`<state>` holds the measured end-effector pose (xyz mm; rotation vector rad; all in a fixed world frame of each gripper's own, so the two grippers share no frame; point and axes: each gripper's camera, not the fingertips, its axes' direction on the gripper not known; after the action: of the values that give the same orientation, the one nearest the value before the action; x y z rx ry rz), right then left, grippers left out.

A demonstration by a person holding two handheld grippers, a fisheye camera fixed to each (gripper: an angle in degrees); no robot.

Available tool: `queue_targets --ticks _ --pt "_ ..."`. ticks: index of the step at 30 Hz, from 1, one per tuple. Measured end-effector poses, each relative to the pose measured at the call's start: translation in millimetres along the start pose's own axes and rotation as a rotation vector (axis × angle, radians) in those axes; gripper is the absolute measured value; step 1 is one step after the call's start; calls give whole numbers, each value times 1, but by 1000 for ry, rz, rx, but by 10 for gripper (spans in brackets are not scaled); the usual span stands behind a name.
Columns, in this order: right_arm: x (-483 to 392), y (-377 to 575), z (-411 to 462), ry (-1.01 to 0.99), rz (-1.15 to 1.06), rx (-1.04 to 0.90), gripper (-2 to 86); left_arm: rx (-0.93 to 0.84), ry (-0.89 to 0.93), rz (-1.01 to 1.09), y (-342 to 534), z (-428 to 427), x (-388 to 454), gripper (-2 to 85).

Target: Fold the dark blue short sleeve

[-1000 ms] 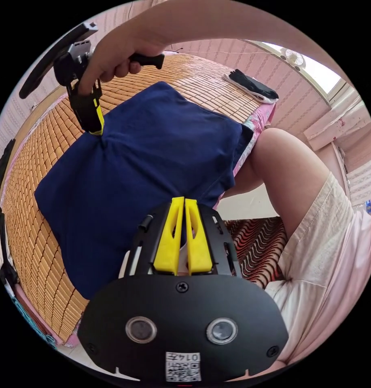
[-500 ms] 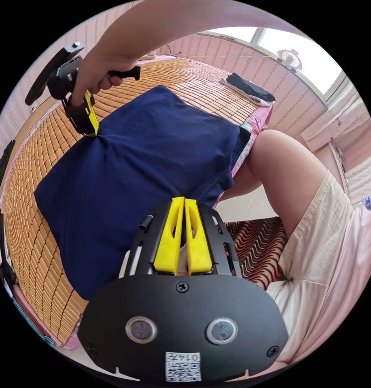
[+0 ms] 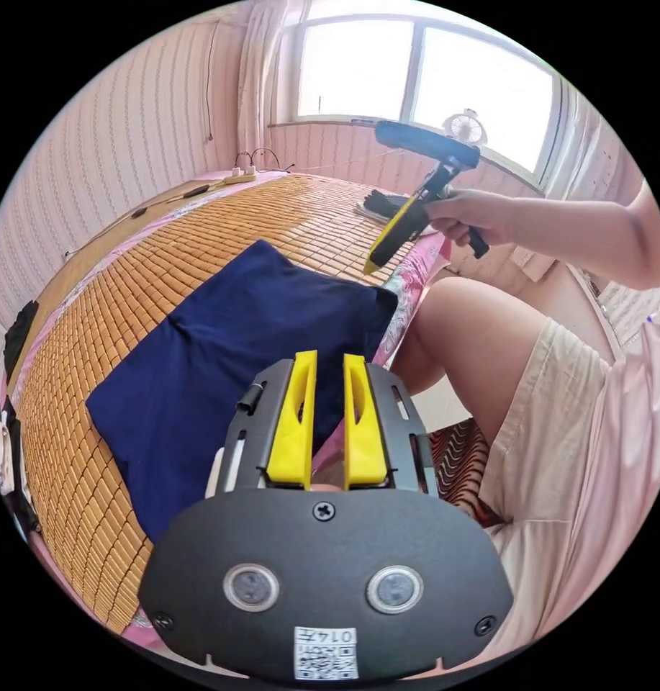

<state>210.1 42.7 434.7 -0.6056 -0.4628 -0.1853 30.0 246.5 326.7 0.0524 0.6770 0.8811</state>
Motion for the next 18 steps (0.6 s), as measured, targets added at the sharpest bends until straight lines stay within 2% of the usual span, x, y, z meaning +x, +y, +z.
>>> queue_targets --ticks 2,4,7,8,11,14,16,18 --pt "25 29 8 -116 41 -30 133 30 19 52 -10 4 12 79" --pt "42 43 15 -145 63 -40 130 25 35 70 -23 14 20 94" --pt "71 61 19 -98 94 -22 70 -54 79 65 -47 39 27 127" --pt "81 69 14 -123 97 -3 37 -80 97 57 -54 49 29 138" --pt "105 91 -6 -240 88 69 19 -176 96 57 -69 70 37 168" --pt "126 112 -32 -344 65 143 12 -188 81 32 -85 79 39 189" --pt "136 121 -44 -415 37 171 11 -189 70 13 -98 84 37 183" --pt "142 127 -54 -483 -8 184 11 -258 70 -2 -115 95 32 135"
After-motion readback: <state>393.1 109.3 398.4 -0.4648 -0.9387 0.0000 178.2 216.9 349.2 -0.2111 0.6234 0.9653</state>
